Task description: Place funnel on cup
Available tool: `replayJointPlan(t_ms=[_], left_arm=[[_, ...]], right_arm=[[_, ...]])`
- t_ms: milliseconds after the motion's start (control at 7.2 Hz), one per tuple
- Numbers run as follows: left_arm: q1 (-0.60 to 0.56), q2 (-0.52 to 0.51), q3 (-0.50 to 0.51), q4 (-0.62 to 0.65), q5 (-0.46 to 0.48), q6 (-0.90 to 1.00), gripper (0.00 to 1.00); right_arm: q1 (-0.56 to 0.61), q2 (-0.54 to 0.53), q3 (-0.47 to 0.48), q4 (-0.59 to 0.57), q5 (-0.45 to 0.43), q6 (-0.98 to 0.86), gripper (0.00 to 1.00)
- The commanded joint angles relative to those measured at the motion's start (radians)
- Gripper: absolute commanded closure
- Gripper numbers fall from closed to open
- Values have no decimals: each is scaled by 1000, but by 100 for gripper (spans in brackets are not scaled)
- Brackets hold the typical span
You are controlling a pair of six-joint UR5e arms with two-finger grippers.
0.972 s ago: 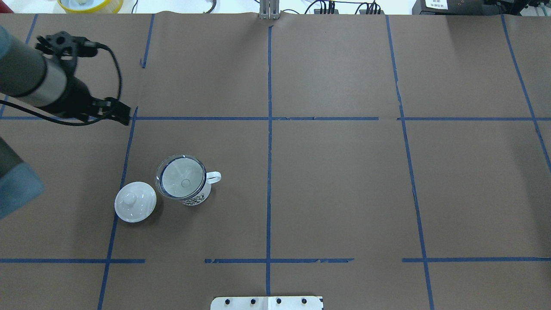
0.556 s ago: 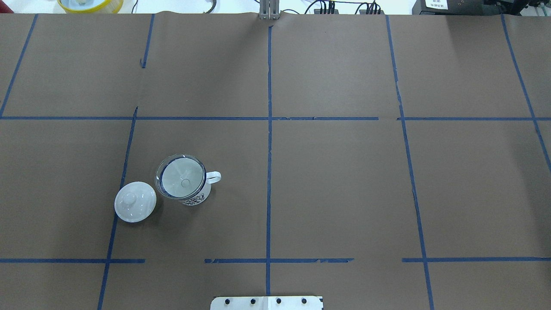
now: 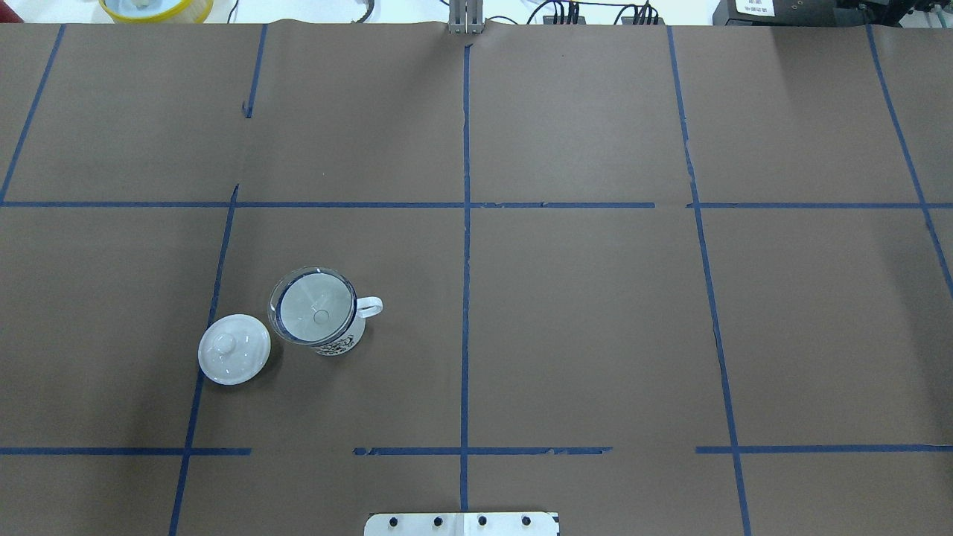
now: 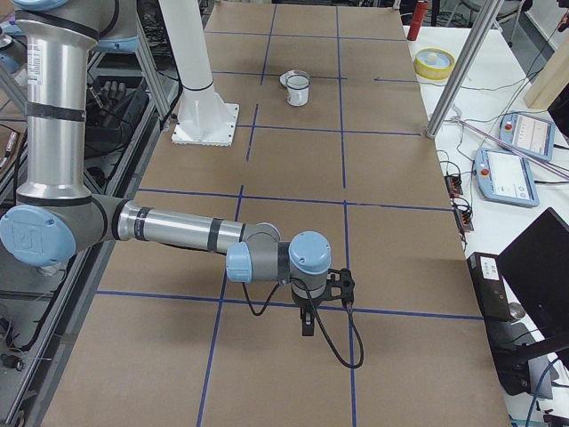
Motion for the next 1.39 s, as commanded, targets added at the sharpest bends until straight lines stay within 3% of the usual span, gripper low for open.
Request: replayJointPlan(t_ms=[0, 278, 1250], left_arm=[[-19, 6, 14, 69, -27, 4, 0], [-18, 0, 16, 165, -48, 4, 0], [-16, -2, 10, 157, -41, 6, 0]], right_arm=[[0, 0, 0, 0, 0, 0, 0], [0, 0, 0, 0, 0, 0, 0], [0, 0, 0, 0, 0, 0, 0]])
